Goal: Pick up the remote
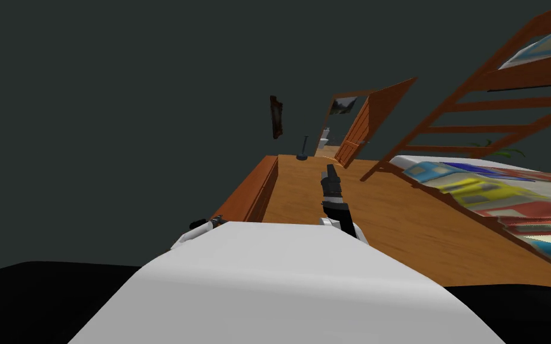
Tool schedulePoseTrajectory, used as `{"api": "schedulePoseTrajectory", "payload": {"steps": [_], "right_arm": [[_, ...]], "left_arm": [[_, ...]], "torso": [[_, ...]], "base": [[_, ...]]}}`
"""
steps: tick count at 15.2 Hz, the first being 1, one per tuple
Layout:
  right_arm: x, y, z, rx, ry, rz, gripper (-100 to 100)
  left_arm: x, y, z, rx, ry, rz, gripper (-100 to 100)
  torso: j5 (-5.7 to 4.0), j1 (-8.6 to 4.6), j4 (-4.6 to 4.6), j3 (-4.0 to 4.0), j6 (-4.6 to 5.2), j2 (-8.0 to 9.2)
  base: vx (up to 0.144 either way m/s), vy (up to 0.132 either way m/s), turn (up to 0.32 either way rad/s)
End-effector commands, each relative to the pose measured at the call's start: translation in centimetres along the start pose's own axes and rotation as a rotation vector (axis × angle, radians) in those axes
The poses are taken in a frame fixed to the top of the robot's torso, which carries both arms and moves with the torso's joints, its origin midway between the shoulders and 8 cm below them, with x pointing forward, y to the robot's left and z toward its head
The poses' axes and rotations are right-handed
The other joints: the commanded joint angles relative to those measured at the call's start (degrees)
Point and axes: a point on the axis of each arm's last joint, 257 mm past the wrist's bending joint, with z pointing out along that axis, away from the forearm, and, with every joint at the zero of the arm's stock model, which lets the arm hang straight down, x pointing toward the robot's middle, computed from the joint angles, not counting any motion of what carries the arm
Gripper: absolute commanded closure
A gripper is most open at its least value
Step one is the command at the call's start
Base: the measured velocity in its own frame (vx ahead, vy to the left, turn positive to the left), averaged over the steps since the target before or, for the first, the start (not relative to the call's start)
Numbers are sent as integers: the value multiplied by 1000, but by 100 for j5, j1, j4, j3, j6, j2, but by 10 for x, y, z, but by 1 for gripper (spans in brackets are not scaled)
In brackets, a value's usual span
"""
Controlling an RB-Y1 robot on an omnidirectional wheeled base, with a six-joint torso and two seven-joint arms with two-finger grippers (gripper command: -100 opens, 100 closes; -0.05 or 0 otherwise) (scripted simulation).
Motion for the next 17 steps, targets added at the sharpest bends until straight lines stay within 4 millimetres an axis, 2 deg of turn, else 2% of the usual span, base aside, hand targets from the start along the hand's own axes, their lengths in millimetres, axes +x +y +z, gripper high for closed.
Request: {"api": "schedulePoseTrajectory", "payload": {"steps": [1,2,4,9,11,17], "right_arm": [[0,0,0,0,0,0,0],[0,0,0,0,0,0,0],[0,0,0,0,0,0,0],[0,0,0,0,0,0,0],[0,0,0,0,0,0,0],[0,0,0,0,0,0,0]], "left_arm": [[-3,17,2,-49,26,-5,-100],[0,30,3,-73,32,-12,-100],[1,33,3,-80,33,-13,-100],[2,76,0,-194,95,-40,-100],[2,76,0,-194,95,-40,-100],[8,119,-10,-311,184,-86,-100]], "torso": [[0,0,0,0,0,0],[-1,-2,1,0,9,-1],[-1,-1,0,0,1,0],[-1,-1,1,-1,7,-2],[0,-1,0,0,2,0],[-1,-2,1,0,5,-1]], "base": [[0,4,-259],[2,15,-266],[1,13,-30],[1,14,-207],[-1,15,-40],[-2,13,-206]]}}
